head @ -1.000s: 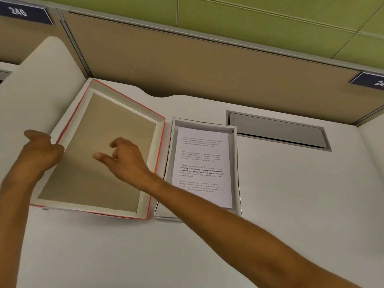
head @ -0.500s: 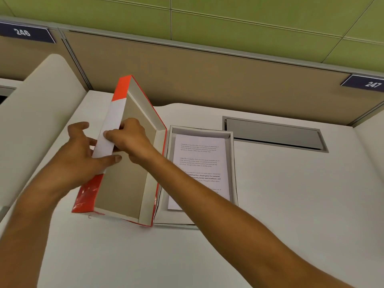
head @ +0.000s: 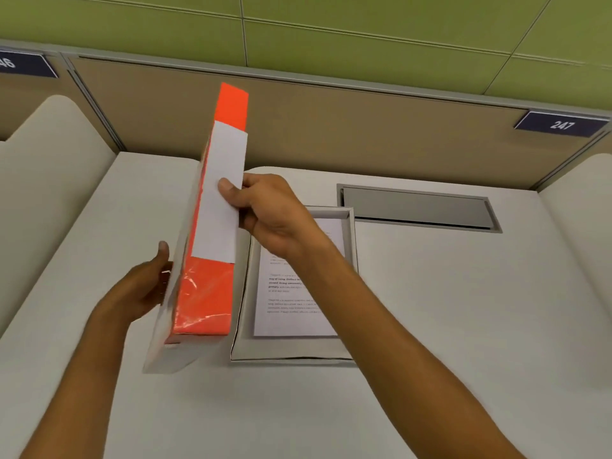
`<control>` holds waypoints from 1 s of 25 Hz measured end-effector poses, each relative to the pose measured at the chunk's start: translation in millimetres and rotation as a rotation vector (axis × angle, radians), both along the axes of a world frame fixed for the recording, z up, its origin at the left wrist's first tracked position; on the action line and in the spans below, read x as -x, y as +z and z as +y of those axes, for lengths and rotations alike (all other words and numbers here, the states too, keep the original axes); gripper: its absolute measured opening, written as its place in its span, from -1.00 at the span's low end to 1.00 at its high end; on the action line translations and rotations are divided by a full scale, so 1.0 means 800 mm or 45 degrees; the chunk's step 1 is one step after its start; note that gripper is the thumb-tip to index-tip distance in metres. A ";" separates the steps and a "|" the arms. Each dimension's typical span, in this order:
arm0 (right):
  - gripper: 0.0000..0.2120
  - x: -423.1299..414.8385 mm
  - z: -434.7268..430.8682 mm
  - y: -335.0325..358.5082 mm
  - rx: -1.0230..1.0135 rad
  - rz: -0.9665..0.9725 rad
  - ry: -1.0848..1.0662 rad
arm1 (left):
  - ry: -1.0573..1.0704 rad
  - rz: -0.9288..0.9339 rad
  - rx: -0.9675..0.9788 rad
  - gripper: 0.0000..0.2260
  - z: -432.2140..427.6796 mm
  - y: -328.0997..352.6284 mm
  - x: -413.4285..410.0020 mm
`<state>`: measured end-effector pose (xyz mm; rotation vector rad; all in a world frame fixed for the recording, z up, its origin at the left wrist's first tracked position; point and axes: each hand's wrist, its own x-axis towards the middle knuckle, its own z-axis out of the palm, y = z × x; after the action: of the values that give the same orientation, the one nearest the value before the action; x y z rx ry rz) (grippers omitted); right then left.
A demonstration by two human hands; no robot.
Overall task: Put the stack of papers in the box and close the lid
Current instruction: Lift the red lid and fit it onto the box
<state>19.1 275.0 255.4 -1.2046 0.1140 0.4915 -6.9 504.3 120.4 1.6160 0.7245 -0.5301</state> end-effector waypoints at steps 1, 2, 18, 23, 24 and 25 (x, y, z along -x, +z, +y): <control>-0.67 0.000 -0.016 -0.001 -0.040 0.015 0.006 | 0.027 0.023 0.142 -0.42 0.002 -0.014 0.003; -0.70 0.000 -0.034 -0.004 -0.065 0.025 0.013 | 0.056 0.006 0.254 -0.39 0.004 -0.030 0.004; -0.51 0.071 -0.233 -0.216 0.879 0.020 -0.504 | -0.341 -0.527 -0.531 -0.47 -0.152 -0.077 0.009; -0.52 0.080 -0.243 -0.249 0.891 0.048 -0.532 | -0.400 -0.521 -0.767 -0.45 -0.168 -0.090 0.009; -0.53 0.080 -0.244 -0.254 0.889 0.052 -0.528 | -0.398 -0.529 -0.792 -0.45 -0.169 -0.092 0.009; -0.53 0.080 -0.245 -0.259 0.887 0.057 -0.523 | -0.399 -0.537 -0.812 -0.45 -0.171 -0.094 0.008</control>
<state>-45.0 79.3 48.3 -1.7936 0.5962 0.1067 -13.7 367.8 45.2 2.3670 0.3284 -0.1578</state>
